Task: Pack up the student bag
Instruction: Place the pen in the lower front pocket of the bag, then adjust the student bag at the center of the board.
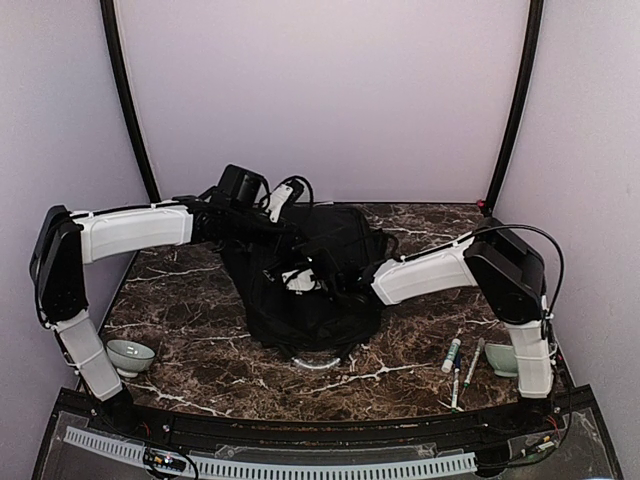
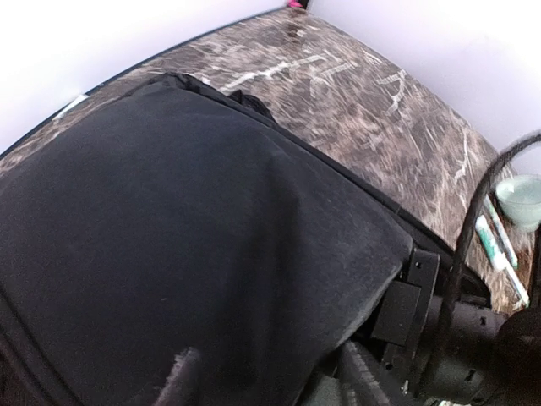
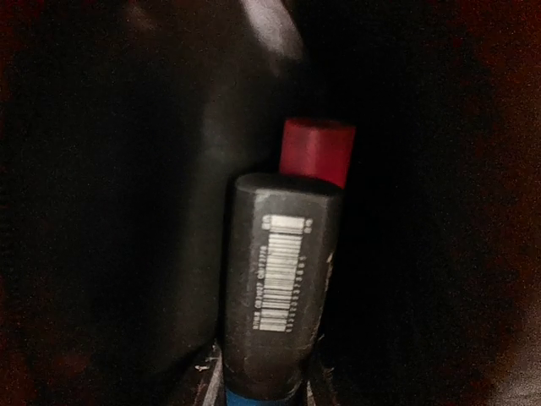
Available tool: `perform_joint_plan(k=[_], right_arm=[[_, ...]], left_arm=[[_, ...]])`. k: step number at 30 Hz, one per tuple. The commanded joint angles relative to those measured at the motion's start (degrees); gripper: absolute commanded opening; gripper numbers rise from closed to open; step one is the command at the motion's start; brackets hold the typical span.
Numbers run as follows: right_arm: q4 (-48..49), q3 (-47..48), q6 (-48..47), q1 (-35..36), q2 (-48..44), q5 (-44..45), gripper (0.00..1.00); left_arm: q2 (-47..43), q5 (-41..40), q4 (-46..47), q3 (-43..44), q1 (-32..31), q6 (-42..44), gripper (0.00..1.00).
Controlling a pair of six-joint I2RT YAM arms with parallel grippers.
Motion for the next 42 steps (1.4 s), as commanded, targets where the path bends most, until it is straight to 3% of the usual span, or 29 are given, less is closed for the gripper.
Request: perform_joint_plan(k=[1,7,12,15,19,29,33,38,42], right_arm=[[0.3,-2.4,2.9,-1.8,-2.6,0.7,0.33],[-9.0,0.5,12.8,-1.9,-4.4,-5.1,0.35],[-11.8,1.3,16.6,-1.9,-4.4,-7.3,0.36],[-12.0,0.7,17.9,-1.9,-4.7,-8.0,0.36],[-13.0,1.2,19.3,-2.0,-4.9,-9.1,0.37],[-15.9,3.9,22.2,-1.9,-4.8,-10.6,0.38],[-16.5,4.5,23.2,-2.1,-5.1,-11.2,0.38],[-19.6,6.9,24.3,-3.0,-5.8,-12.1,0.38],[-27.9,12.0,28.1,-4.8,-7.7,-15.6,0.45]], left_arm=[[-9.1,-10.7,-1.6,1.1,-0.4,1.0,0.74],[-19.8,-17.2,-11.6,-8.9,-0.4,-8.1,0.79],[-31.5,-10.1,-10.5,-26.5,-0.4,-22.3,0.79],[-35.3,-5.8,-6.7,-32.8,-0.4,-30.2,0.79],[-34.6,-1.9,-3.3,-35.3,-0.5,-33.0,0.79],[-25.2,2.2,-0.6,-32.2,-0.5,-35.4,0.75],[-20.7,3.0,-0.1,-28.5,-0.4,-34.5,0.59],[-18.6,6.2,2.0,-22.2,-0.5,-30.6,0.04],[-21.1,6.5,0.7,-15.6,-0.4,-25.1,0.00]])
